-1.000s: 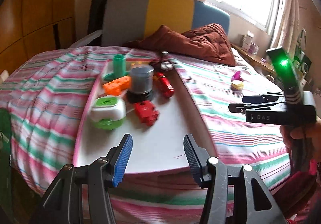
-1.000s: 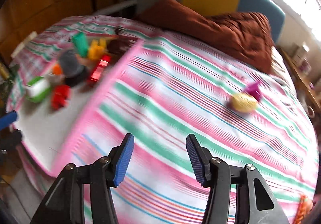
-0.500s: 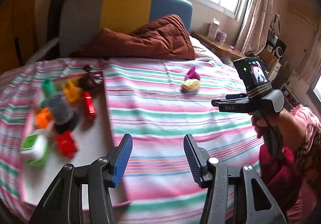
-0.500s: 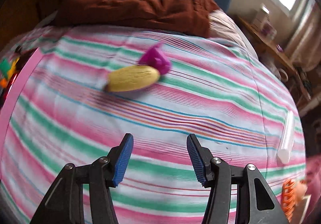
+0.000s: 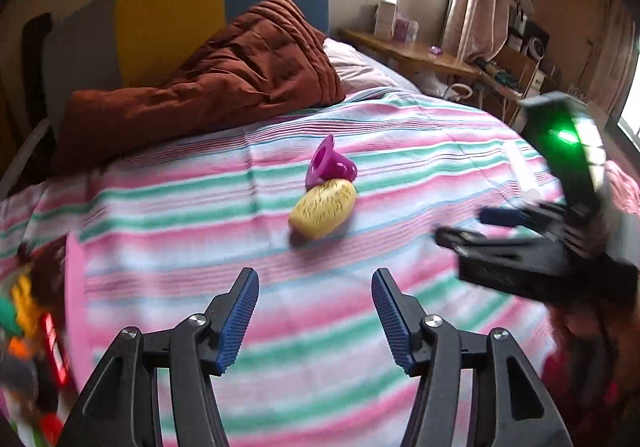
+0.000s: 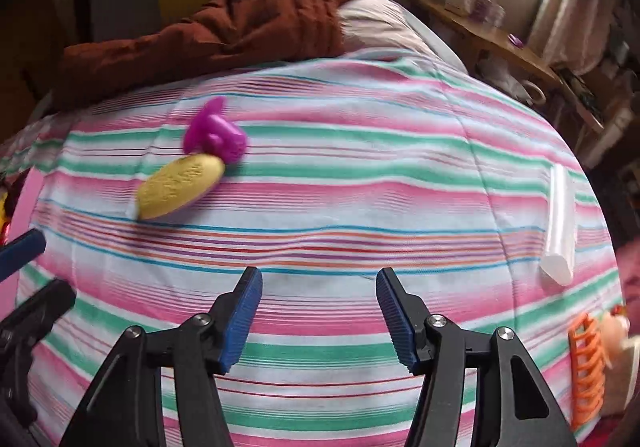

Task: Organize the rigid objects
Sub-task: 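Move the left tool back and grasp the yellow textured egg-shaped soap, then grasp the magenta suction-cup toy with the right tool while the left tool holds the yellow soap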

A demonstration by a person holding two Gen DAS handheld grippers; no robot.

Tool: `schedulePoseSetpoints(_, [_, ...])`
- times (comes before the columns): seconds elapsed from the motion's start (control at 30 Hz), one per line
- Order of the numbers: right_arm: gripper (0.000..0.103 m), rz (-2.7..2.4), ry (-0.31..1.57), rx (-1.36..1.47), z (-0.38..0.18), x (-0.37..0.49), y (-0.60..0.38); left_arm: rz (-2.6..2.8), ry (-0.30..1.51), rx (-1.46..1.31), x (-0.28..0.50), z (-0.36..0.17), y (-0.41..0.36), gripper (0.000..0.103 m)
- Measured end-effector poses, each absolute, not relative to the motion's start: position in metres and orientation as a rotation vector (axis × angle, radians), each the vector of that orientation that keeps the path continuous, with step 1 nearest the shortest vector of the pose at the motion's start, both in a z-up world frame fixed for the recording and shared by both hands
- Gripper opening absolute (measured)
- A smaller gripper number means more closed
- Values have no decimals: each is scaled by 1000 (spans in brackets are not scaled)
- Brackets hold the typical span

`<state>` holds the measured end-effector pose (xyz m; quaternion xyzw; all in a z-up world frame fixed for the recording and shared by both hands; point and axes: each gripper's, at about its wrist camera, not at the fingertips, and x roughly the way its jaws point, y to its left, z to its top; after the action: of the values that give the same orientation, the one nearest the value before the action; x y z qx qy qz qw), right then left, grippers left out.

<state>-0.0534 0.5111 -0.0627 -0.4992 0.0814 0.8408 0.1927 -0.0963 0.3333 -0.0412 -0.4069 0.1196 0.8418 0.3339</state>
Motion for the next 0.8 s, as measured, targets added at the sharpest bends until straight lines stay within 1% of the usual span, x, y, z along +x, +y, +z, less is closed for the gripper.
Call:
schedulePoseSetpoints(0.1, [61, 2283, 337, -1439, -71, -52, 529, 2194, 368, -1094, -121, -55, 360, 60])
schedulePoseSetpoints(0.23, [62, 2267, 432, -1434, -73, -48, 539, 2185, 410, -1140, -144, -71, 382, 60])
schedulePoseSetpoints(0.3, [65, 2264, 456, -1427, -72, -47, 543, 2185, 440, -1117, -151, -74, 390, 60])
schedulePoseSetpoints(0.53, [65, 2262, 516, -1445, -76, -51, 547, 2119, 529, -1040, -152, -87, 411, 60])
schedulePoseSetpoints(0.6, [65, 2260, 524, -1445, -77, -51, 547, 2113, 527, -1024, -149, -91, 411, 58])
schedulePoseSetpoints(0.67, [65, 2261, 526, -1445, -77, -52, 547, 2126, 487, -1038, -150, -94, 408, 45])
schedulePoseSetpoints(0.8, [65, 2258, 526, -1448, -78, -51, 548, 2153, 430, -1047, -150, -94, 397, 45])
